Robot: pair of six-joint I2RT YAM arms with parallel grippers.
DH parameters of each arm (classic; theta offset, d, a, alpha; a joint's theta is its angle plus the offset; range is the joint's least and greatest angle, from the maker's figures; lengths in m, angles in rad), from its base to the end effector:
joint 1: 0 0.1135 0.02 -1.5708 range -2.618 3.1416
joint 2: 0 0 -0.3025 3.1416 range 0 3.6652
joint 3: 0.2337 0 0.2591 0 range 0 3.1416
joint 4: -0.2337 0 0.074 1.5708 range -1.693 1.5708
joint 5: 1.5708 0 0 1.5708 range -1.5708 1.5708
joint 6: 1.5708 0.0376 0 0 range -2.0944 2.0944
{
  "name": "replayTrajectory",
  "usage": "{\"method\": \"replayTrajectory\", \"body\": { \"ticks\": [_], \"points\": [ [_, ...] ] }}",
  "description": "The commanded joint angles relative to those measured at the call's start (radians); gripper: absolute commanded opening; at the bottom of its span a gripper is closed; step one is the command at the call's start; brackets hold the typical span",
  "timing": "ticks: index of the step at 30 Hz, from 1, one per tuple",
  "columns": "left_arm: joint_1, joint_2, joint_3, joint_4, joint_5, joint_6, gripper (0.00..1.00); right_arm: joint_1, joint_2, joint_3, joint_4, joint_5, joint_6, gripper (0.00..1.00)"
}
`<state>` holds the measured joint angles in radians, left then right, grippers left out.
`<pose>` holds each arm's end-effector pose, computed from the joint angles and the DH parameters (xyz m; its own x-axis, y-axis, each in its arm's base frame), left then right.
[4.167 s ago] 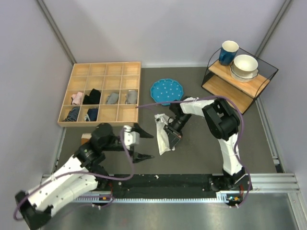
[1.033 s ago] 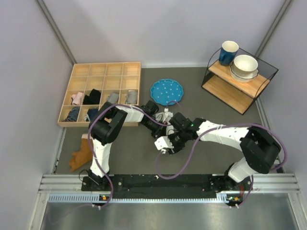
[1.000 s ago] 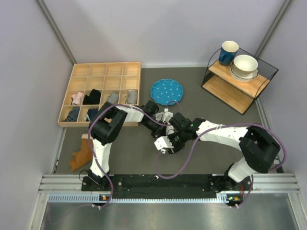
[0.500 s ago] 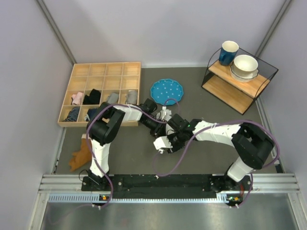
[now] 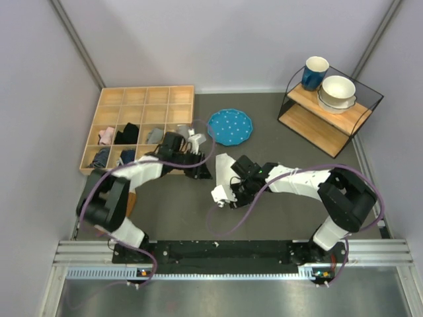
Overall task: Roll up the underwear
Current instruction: Roll the underwear to the center of the board.
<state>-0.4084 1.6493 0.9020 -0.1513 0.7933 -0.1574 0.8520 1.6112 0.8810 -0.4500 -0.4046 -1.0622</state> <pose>0.2940 -0.1564 0.2092 -0.8167 0.2336 -0.5276 0.5648 0.5105 -0.6484 0.1873 0.2366 0.1919 0.3940 -0.7691 -0.5033 -0.9168 -0.3680 -0.1553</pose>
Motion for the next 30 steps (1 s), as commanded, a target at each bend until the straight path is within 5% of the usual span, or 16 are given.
{"method": "replayTrajectory", "body": {
  "ticks": [1,7,11,16,19,25,30],
  "points": [
    [0.034,-0.256,-0.191,0.263,-0.212,-0.093,0.39,-0.022,0.035,0.033,0.017,0.021,0.054,0.41],
    [0.033,-0.685,-0.471,0.541,-0.365,-0.03,0.4,-0.028,0.056,0.075,0.02,0.026,0.107,0.41],
    [0.025,-0.943,-0.639,0.705,-0.261,0.079,0.42,-0.03,0.075,0.098,0.017,0.033,0.128,0.42],
    [-0.095,-1.089,-0.715,0.72,-0.23,0.284,0.45,-0.042,0.111,0.134,-0.006,0.029,0.163,0.42],
    [-0.194,-1.152,-0.716,0.62,-0.353,0.364,0.45,-0.057,0.139,0.171,-0.03,0.023,0.186,0.41],
    [-0.224,-1.403,-0.718,0.481,-0.918,0.294,0.48,-0.067,0.187,0.214,-0.064,0.052,0.209,0.38],
    [-0.224,-1.622,-0.683,0.402,-0.941,0.337,0.5,-0.065,0.219,0.246,-0.084,0.069,0.225,0.21]
  ]
}}
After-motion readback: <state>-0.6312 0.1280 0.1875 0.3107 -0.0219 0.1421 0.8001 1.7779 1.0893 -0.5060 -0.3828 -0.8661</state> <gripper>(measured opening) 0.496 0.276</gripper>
